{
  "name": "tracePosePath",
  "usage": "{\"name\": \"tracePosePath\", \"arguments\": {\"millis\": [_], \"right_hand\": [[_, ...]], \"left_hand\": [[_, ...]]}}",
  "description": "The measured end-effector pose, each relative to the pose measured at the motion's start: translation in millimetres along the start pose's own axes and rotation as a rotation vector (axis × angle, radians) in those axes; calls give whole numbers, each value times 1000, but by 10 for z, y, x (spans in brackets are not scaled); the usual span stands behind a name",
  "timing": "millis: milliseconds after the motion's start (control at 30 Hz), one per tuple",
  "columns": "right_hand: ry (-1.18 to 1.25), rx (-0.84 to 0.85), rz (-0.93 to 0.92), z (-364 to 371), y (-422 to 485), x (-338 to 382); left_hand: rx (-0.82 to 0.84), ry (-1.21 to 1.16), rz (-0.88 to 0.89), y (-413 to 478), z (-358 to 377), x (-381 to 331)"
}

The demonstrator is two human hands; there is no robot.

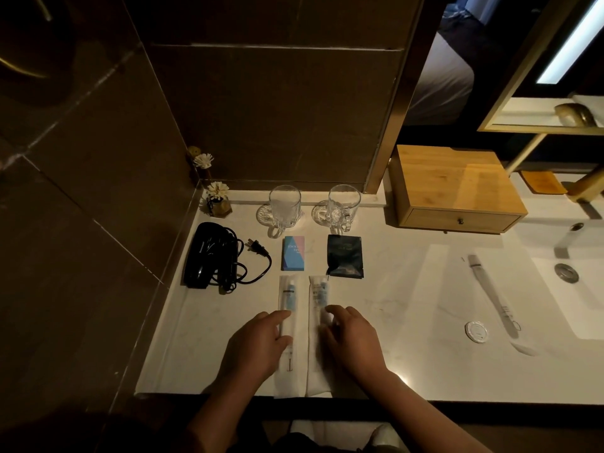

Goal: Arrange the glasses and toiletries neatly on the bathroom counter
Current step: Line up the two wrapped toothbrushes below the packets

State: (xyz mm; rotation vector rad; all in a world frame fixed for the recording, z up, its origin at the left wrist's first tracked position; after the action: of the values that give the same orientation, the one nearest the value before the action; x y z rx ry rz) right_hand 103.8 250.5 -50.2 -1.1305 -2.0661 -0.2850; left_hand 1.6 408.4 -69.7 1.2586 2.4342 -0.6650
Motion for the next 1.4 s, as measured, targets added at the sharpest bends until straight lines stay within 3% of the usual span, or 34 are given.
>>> {"name": "tracePosePath", "arguments": {"millis": [267, 933, 1167, 1400], "right_hand": [[-122, 34, -28, 86, 2, 45], [53, -22, 40, -73, -8, -121], [37, -272, 184, -1111, -112, -702], [-239, -422, 352, -2284, -64, -1758]], "left_hand": [[-7, -4, 8, -9, -4, -6], [-55, 28, -6, -89, -77, -45], [-224, 166, 96, -4, -116, -95], [-410, 329, 82, 112, -134, 325]]}}
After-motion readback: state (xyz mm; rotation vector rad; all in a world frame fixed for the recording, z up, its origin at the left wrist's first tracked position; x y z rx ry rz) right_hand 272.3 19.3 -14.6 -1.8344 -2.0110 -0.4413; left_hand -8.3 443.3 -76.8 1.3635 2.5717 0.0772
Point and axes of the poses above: each hand's wrist, its own y-axis towards the middle knuckle, its own z-axis out of the palm, x = y × z, the point moved 8 cm from there along y, towards the middle knuckle, and after that the axes turned 6 degrees about y, right-handed, at the moved point
